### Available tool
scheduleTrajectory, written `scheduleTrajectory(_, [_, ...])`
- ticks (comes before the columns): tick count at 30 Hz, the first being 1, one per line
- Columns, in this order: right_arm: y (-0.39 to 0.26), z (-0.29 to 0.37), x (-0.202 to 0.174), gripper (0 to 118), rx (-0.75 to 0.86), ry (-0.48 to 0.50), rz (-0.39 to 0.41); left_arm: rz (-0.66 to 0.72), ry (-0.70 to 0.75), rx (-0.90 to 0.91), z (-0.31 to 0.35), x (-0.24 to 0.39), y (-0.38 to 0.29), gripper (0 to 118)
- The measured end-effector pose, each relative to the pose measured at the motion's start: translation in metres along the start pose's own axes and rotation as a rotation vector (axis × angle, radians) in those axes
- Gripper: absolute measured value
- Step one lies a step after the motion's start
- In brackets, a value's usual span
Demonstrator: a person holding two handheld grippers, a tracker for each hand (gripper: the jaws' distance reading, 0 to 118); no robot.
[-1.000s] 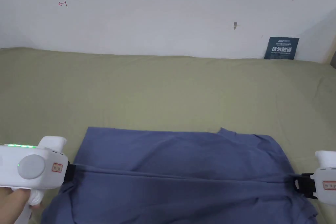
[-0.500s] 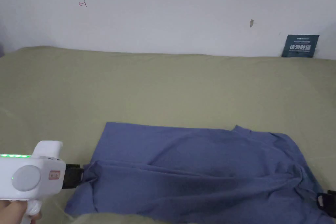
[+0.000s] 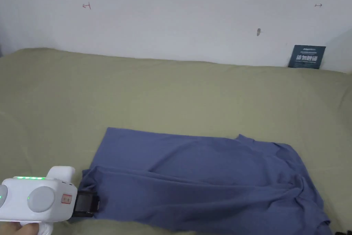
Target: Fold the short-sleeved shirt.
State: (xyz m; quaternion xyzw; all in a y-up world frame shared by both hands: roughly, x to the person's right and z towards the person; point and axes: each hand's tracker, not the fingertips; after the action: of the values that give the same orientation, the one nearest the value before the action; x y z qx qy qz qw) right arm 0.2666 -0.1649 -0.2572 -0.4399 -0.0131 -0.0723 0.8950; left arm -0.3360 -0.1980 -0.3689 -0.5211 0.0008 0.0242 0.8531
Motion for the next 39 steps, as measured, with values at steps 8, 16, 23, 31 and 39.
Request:
scheduleTrajectory(8, [0.003, -0.015, 0.006, 16, -0.004, 0.037, -0.007, -0.126, 0.025, 0.039, 0.011, 0.029, -0.006, 8])
scheduleTrajectory(16, [0.009, -0.059, -0.002, 101, -0.084, 0.014, 0.003, -0.038, -0.019, 0.029, 0.006, 0.013, 0.003, 8])
scheduleTrajectory(23, [0.006, -0.046, 0.007, 1, -0.073, 0.033, -0.01, -0.074, -0.013, 0.027, 0.015, 0.017, 0.002, 8])
scheduleTrajectory(31, [0.011, -0.013, 0.003, 1, -0.018, 0.014, -0.001, -0.05, -0.02, 0.051, 0.027, 0.012, 0.001, 8])
scheduleTrajectory(39, [0.0, 0.01, 0.004, 1, -0.004, 0.013, -0.014, -0.049, -0.016, 0.062, 0.044, 0.001, -0.008, 8])
